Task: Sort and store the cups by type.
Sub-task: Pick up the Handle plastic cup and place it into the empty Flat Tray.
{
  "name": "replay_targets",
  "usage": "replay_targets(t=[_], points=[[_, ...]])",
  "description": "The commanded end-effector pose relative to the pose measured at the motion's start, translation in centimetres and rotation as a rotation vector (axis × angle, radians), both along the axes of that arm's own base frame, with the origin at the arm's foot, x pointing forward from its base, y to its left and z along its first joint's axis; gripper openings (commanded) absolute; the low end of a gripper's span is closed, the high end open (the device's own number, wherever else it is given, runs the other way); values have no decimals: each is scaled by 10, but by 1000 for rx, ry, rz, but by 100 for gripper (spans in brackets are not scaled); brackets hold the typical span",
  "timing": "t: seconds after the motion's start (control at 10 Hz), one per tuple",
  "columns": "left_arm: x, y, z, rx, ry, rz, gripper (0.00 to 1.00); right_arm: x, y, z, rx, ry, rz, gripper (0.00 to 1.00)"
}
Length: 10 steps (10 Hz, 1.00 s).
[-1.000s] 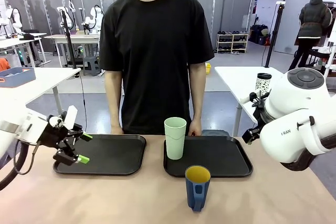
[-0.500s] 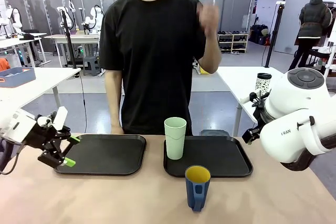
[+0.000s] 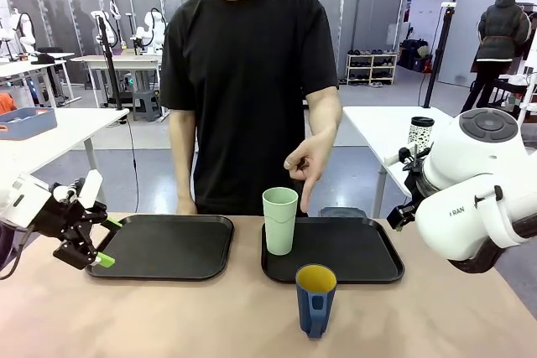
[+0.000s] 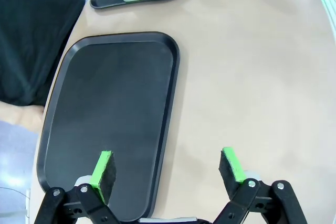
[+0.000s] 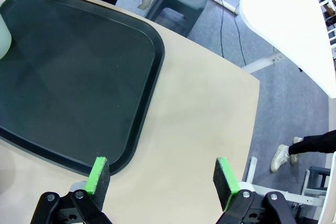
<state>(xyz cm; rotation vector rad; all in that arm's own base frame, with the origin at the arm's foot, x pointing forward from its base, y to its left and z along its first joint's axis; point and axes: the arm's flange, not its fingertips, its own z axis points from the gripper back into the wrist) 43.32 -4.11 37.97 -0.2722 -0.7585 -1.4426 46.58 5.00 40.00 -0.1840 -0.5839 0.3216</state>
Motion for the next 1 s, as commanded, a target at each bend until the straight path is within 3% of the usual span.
replay_targets(t=[0.0,0.9], points=[[4,-2,-2,-7,-5,3,100,1,0,0,2,-2,1,100],[4,-2,-2,-7,-5,3,100,1,0,0,2,-2,1,100]])
